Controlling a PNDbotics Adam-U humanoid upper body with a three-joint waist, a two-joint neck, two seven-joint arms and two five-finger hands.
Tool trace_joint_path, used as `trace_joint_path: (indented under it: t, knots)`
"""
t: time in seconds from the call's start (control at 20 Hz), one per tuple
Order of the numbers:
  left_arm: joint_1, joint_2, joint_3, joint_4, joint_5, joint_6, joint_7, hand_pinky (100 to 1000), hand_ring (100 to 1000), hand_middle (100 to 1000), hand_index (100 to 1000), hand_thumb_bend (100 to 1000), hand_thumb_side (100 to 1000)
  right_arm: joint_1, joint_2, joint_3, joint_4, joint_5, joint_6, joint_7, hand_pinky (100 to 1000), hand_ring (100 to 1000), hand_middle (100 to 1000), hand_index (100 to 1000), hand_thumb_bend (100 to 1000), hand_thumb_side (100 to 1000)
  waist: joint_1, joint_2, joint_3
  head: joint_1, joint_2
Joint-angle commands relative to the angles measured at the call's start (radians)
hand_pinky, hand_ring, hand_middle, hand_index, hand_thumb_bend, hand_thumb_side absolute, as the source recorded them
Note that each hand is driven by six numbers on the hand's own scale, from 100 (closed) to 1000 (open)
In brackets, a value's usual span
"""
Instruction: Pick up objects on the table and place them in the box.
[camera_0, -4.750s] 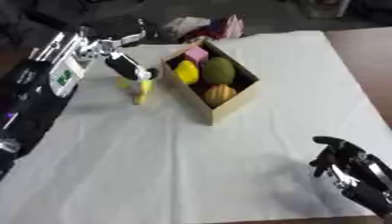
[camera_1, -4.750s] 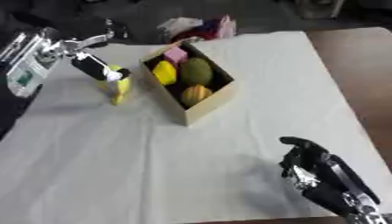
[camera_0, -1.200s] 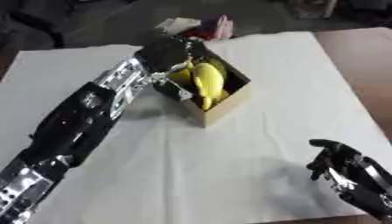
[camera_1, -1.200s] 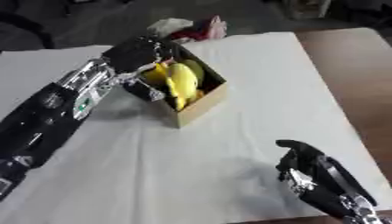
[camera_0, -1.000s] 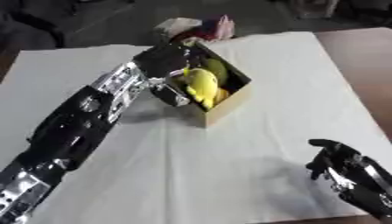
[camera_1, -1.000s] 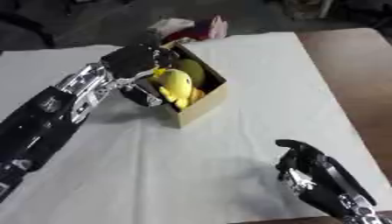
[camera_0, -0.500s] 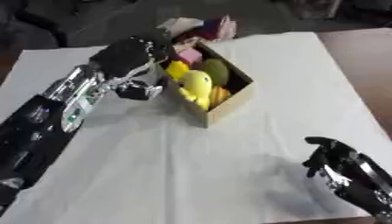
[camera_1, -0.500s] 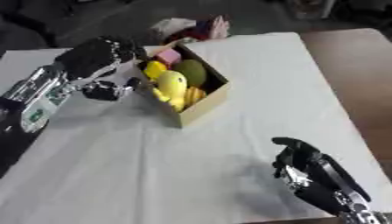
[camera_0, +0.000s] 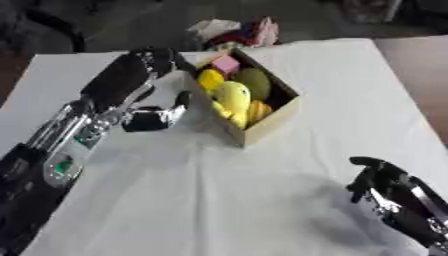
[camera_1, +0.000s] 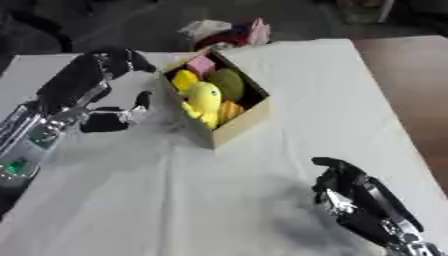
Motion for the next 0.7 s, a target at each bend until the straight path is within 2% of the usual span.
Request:
trace_joint_path:
  t: [0.05, 0.25, 0.45, 0.7]
  knots:
    - [0.048, -0.068, 0.026, -0.07, 0.056, 0.052, -0.001, 753, 663, 641, 776, 100, 502, -0.005, -0.012, -0.006, -0.022, 0.002, 0.001, -0.005, 702, 464, 480, 840, 100, 418, -0.004, -0.017, 0.004, 0.019, 0.002]
    - [0.155, -0.173, 0.025, -0.136, 0.122, 0.096, -0.042, 749, 654, 631, 771, 100, 548, 0.001, -0.011, -0.003, -0.021, 0.0, 0.0, -0.002, 702, 464, 480, 840, 100, 409, -0.006, -0.03, 0.008, 0.041, 0.022]
    - [0.263, -0.231, 0.027, -0.192, 0.192, 0.114, -0.077, 747, 646, 625, 769, 100, 592, 0.009, -0.011, -0.003, -0.019, -0.001, -0.001, -0.001, 701, 464, 480, 840, 100, 410, -0.008, -0.041, 0.008, 0.062, 0.04]
    - [0.291, -0.274, 0.046, -0.189, 0.284, 0.139, -0.121, 746, 641, 620, 764, 100, 625, 0.014, -0.013, -0.003, -0.017, -0.002, -0.001, -0.001, 701, 464, 480, 840, 100, 415, -0.009, -0.042, 0.01, 0.083, 0.056]
